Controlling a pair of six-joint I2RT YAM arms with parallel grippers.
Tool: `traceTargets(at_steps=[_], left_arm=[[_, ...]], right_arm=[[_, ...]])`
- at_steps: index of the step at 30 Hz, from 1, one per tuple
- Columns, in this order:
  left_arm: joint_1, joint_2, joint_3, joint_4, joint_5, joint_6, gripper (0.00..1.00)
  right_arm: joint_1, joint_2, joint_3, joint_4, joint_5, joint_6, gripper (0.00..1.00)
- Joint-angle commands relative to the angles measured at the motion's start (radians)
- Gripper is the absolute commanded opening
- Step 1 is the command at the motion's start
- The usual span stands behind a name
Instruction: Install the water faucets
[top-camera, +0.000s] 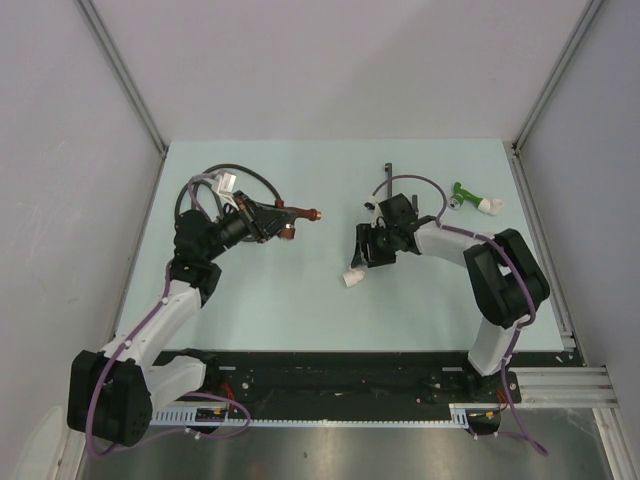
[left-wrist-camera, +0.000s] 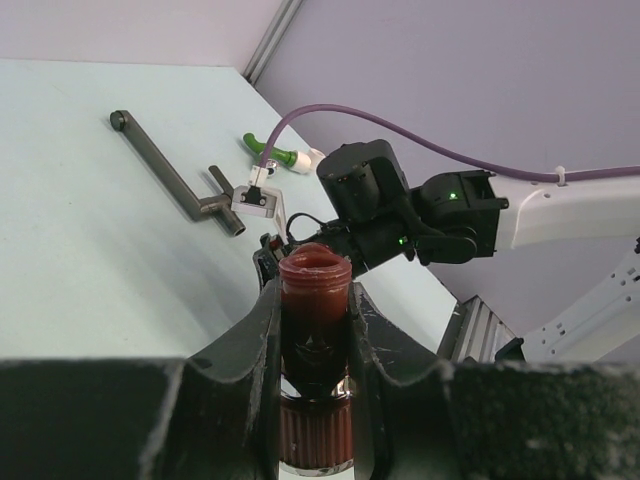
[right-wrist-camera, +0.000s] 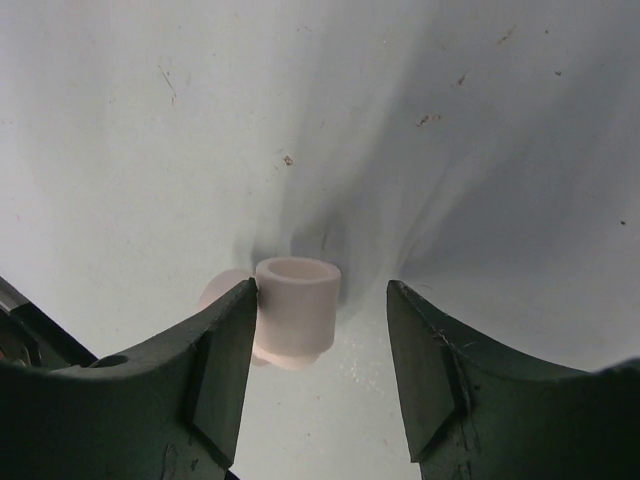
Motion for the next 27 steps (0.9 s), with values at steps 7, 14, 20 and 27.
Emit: traceTargets(at_steps=[7, 14, 20, 27], left_arm=[[0.008, -0.003, 0.048, 0.053, 0.028, -0.026, 0.01], [0.008, -0.001, 0.048, 0.053, 0.031, -0.028, 0.00], [0.008, -0.003, 0.041, 0.077, 0.037, -0.043, 0.00], [0.010, 0.014, -0.013, 0.255, 0.054, -0.159, 0.00]], right_arm=[[0.014, 0.057, 0.038, -0.006, -0.074, 0.010, 0.58], [0.017, 0.066, 0.035, -0.047, -0.113, -0.002, 0.46], [0.036, 0.003, 0.023, -0.038, -0.126, -0.028, 0.05], [0.042, -0.222, -0.028, 0.032, -0.030, 0.006, 0.00]])
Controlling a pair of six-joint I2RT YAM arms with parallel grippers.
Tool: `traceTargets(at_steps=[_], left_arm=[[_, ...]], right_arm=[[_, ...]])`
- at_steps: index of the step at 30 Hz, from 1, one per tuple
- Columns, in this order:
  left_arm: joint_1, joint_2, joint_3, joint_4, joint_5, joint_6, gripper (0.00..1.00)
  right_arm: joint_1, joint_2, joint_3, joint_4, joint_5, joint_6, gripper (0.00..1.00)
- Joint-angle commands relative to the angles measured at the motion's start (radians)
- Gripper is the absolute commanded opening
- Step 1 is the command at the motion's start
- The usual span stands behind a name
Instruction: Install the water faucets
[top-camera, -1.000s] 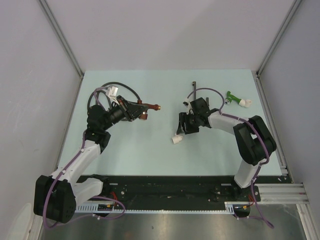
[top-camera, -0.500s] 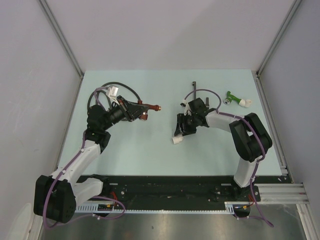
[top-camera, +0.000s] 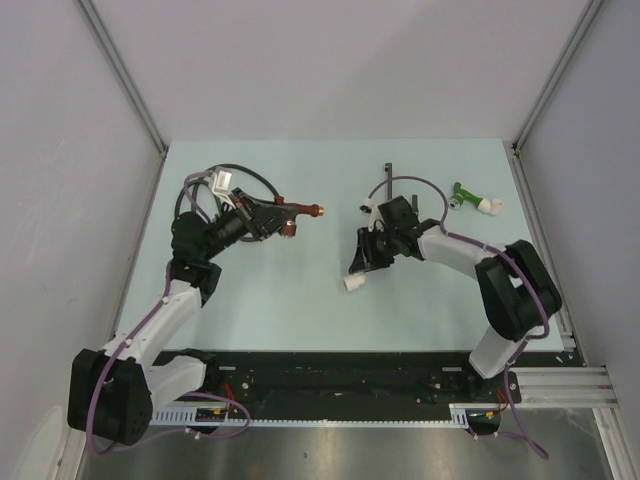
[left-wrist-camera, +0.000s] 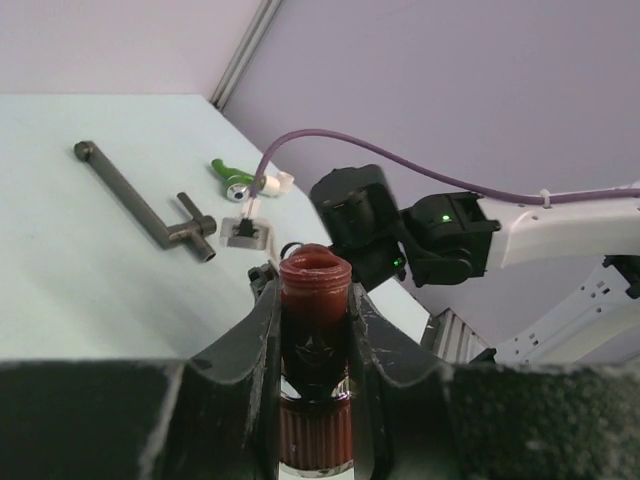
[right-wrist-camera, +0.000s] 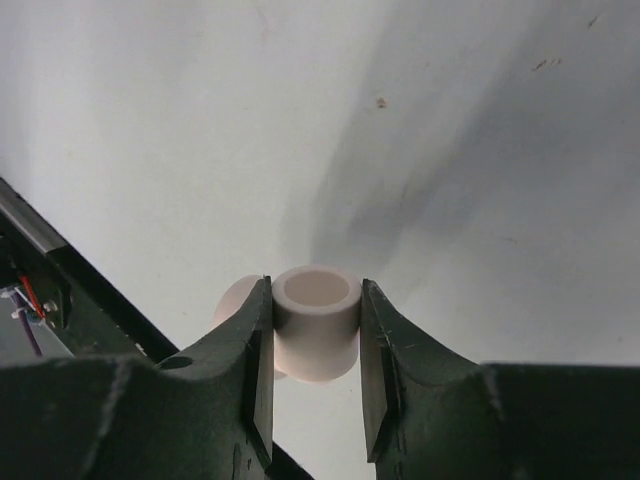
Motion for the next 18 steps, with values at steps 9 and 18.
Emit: traceTargets(at_steps=[9, 18], left_arm=[[0.008, 0.070, -0.097, 0.552, 0.034, -0.362, 0.00], [-0.003, 0.173, -0.154, 0.947, -0.012, -0.639, 0.00]], right_arm=[[0.114, -0.605, -0.115, 0.243, 0.392, 0.035, 0.00], [0.307, -0.783, -0.227, 0.546, 0.739, -0.030, 0.00]])
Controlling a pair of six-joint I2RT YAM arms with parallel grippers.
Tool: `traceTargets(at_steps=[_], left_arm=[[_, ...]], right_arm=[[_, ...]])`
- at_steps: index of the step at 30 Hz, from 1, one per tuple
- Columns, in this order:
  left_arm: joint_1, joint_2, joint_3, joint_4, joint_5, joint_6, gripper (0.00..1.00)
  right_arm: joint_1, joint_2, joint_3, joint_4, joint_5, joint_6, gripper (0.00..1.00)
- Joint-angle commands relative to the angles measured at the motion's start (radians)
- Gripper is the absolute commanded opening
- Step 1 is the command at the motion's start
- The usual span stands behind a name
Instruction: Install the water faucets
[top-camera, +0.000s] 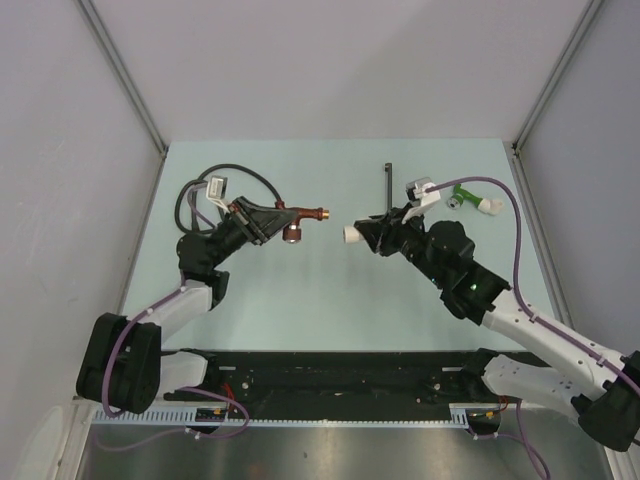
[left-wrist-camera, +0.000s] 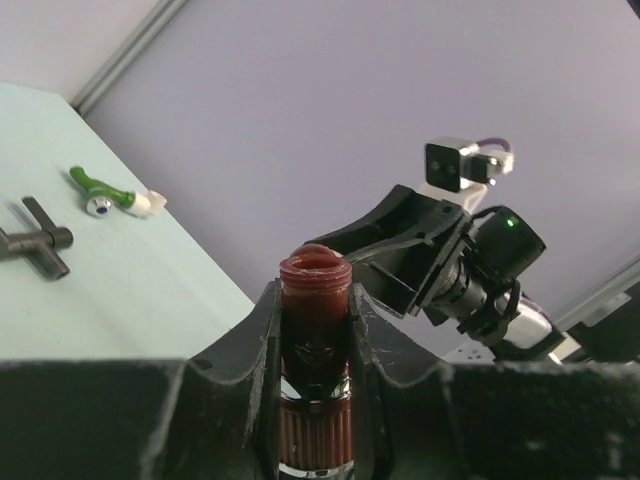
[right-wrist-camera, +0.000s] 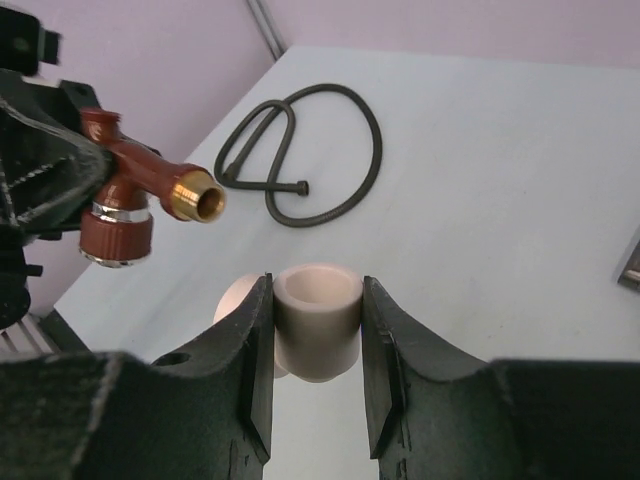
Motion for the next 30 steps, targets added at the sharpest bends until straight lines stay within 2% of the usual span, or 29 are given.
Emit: traceTargets(at_steps=[1, 7, 13, 22, 30], left_arm=[[-0.009, 0.031, -0.016, 0.360, -0.030, -0.165, 0.00], [-0.018, 0.015, -0.028, 0.394, -0.054, -0.172, 0.00], [-0.020, -0.005, -0.045, 0.397, -0.085, -0.176, 0.00], [-0.021, -0.032, -0.054, 0.398, -0.096, -0.169, 0.00], [-0.035, -0.037, -0.050, 0.398, -0.090, -0.172, 0.00]], right_arm=[[0.099, -0.027, -0.037, 0.218, 0.250, -0.078, 0.00], [0.246, 0.007, -0.071, 0.420, 0.501, -0.182, 0.00], [0.304, 0.045, -0.091, 0.560, 0.595, -0.227, 0.00], [0.306, 0.090, -0.091, 0.669, 0.560, -0.281, 0.00], [0.291, 0.126, -0.076, 0.675, 0.534, -0.282, 0.00]])
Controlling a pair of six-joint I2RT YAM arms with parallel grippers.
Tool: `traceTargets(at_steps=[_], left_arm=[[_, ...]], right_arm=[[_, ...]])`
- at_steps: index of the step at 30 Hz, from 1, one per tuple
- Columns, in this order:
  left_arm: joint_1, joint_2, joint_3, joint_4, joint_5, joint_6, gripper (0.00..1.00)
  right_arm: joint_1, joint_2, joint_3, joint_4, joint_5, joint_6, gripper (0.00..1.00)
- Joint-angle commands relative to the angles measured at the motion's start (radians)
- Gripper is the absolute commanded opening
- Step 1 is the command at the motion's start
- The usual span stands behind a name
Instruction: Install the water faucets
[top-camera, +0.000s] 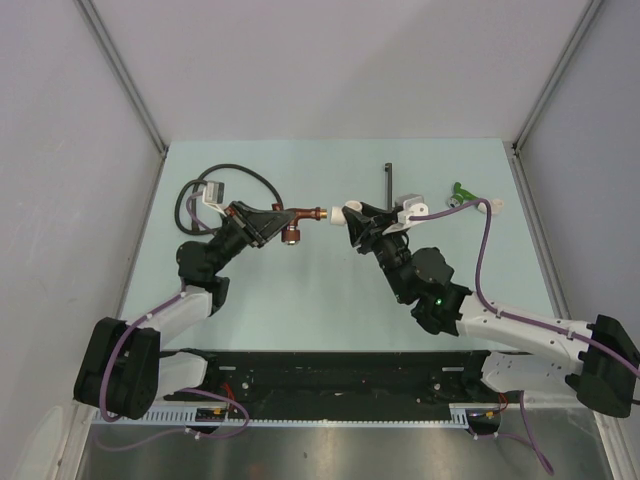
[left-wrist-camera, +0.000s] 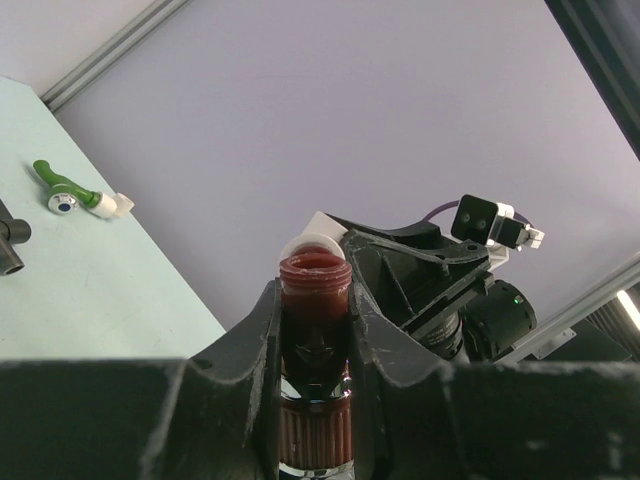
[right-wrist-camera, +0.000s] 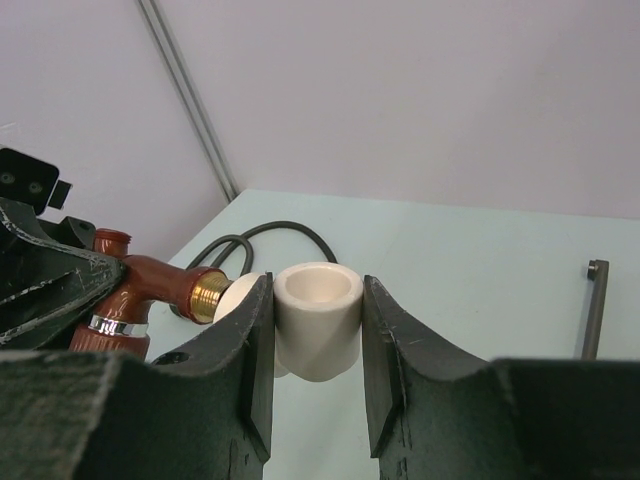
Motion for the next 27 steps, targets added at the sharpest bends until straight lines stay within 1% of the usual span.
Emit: traceTargets(at_steps=[1, 16, 27], left_arm=[[-0.018, -0.033, 0.004, 0.340, -0.010, -0.016, 0.00], [-0.027, -0.028, 0.009, 0.338, -0.004, -0.009, 0.00], [-0.039, -0.020, 0.015, 0.338, 0.009, -0.003, 0.00]], right_arm=[[-0.011, 0.009, 0.025, 0.078, -0.015, -0.011, 0.00], [-0.031, 0.004, 0.045, 0.050, -0.076, 0.030, 0.00], [-0.028, -0.022, 0.047, 0.055, -0.085, 0.009, 0.00]])
